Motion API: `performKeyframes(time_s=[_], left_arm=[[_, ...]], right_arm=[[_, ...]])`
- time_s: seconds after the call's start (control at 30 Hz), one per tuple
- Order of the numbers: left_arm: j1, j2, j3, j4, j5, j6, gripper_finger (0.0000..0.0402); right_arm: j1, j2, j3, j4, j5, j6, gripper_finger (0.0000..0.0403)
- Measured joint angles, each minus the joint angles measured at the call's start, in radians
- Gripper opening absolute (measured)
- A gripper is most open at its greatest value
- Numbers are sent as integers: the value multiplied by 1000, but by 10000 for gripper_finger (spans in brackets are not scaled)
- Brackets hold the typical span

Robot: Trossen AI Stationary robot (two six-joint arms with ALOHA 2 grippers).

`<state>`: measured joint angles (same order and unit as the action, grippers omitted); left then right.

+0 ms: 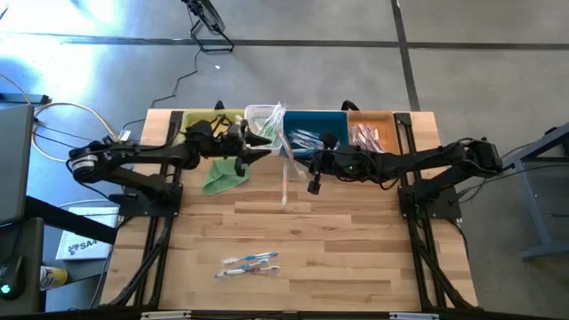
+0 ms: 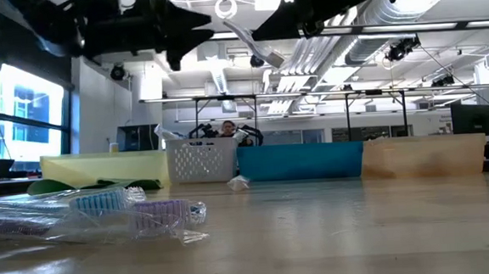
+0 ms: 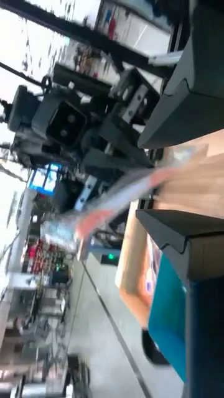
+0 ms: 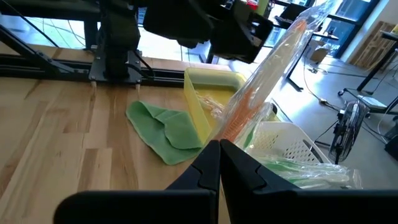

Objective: Pick & Place Toothbrushes
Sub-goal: Put the orange toothbrush into the yellow bin

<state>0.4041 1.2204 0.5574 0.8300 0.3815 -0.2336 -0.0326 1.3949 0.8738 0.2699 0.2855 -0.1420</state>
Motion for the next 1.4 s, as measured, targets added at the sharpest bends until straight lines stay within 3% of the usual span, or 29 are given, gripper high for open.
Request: performKeyframes(time_s=[0.37,0.83,1.07,1.4], left_arm=[[-6,116,132,-1,63,-31,166],[-6,166,136,0,63,-34,166],[-6,166,136,35,63,-25,166],[-32,166,136,36,63,1,166]], right_arm=[[7,0,0,0,0,-73,3],[6,0,0,4,25,-73,3],[6,0,0,4,-53,-72,3],[6,0,0,4,-51,-70,3]])
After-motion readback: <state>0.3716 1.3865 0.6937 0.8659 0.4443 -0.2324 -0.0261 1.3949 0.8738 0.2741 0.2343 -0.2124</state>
